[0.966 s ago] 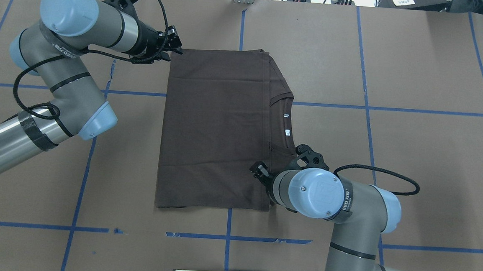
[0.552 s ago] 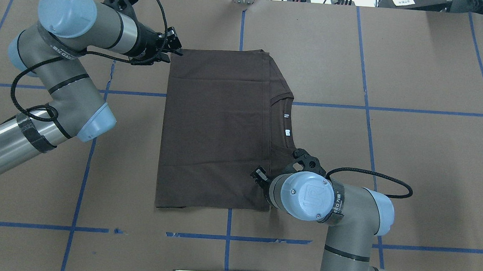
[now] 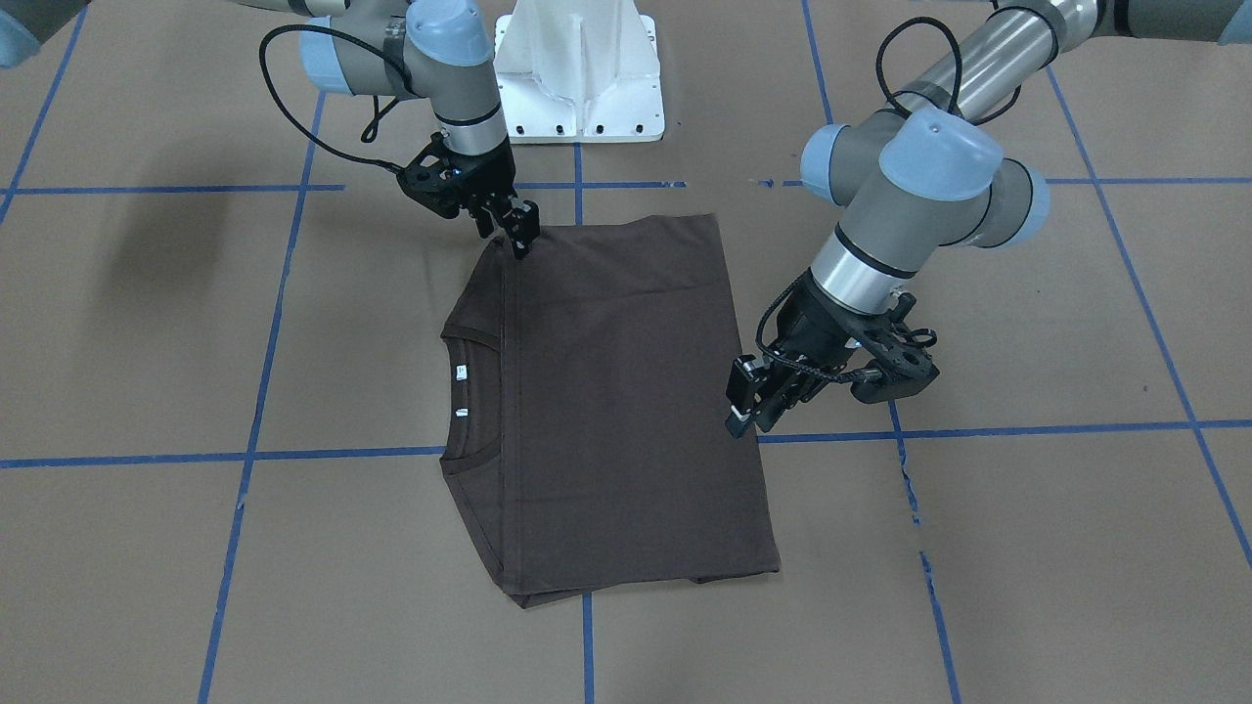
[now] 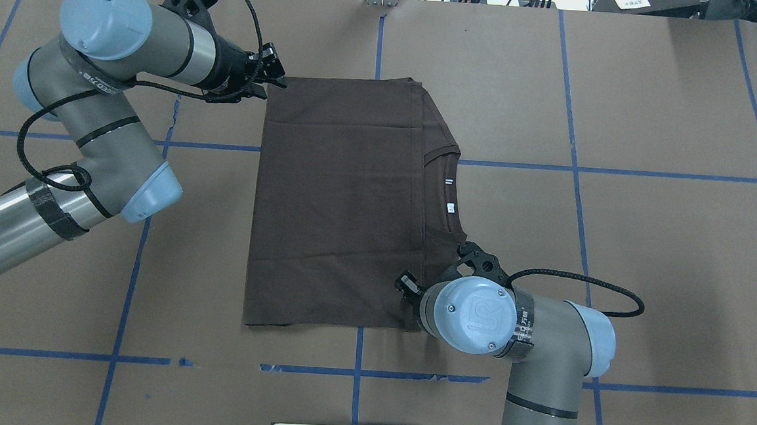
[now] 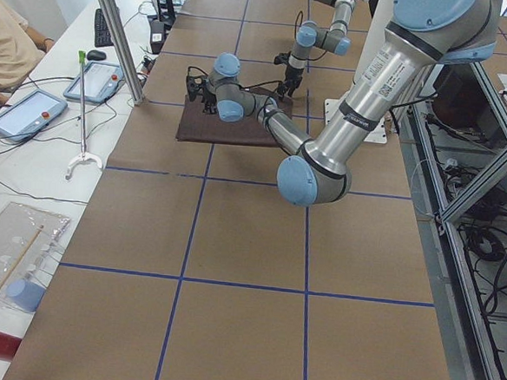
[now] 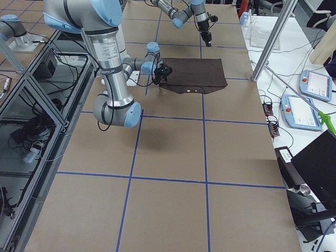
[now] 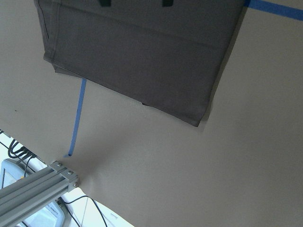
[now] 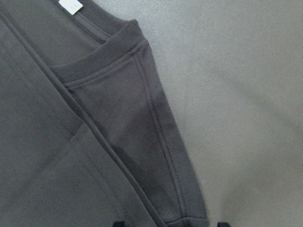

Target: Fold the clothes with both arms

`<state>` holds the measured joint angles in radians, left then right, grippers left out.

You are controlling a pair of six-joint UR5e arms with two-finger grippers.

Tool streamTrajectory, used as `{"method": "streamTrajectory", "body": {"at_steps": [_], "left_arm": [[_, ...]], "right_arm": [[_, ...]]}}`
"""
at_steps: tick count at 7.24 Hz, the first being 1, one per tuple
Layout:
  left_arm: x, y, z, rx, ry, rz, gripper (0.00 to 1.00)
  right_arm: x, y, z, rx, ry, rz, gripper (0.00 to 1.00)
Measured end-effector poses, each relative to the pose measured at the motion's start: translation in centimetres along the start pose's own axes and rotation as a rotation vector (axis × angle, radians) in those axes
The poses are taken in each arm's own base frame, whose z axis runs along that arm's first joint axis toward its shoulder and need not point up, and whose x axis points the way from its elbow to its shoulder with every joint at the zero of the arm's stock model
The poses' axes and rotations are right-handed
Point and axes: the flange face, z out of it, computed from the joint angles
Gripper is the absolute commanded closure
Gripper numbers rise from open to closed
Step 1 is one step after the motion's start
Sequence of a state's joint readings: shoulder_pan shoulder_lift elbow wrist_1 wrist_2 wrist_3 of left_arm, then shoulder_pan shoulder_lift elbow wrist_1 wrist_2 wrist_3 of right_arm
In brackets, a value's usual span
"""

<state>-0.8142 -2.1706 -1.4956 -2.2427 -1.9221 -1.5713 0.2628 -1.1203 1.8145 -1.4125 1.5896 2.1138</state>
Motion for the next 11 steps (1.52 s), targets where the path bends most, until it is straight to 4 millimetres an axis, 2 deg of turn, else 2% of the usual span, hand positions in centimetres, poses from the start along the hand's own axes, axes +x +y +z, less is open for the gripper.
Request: {"method": "streamTrajectory", "body": {"at_steps": [1, 2, 3, 7, 9, 10, 11], "left_arm": [[0.0, 0.0, 0.0, -0.001, 0.000, 0.000, 0.53], [0.0, 0.0, 0.0, -0.001, 0.000, -0.001, 0.53], [0.0, 0.0, 0.0, 0.000, 0.000, -0.001, 0.53], [0.1, 0.1, -0.1, 0.000, 0.002, 0.000, 0.53], [0.5, 0.6, -0.5, -0.004, -0.002, -0.010, 0.53], [0.6, 2.5, -0.9, -0.024, 0.004, -0.042, 0.53], [-0.1, 6.1, -1.8, -0.059, 0.018, -0.092, 0.51]], "right_arm": [[0.0, 0.1, 0.0, -0.002, 0.004, -0.001, 0.63], [0.1, 0.1, 0.0, -0.003, 0.008, -0.001, 0.88], [0.1, 0.1, 0.0, -0.002, 0.013, 0.000, 1.00], [0.3, 0.2, 0.1, -0.005, 0.020, -0.001, 1.00], [-0.1, 0.0, -1.4, -0.029, 0.002, 0.003, 1.00], [-0.2, -0.1, -2.4, -0.045, -0.009, 0.005, 1.00], [-0.2, -0.1, -3.0, -0.054, -0.017, 0.006, 1.00]]}}
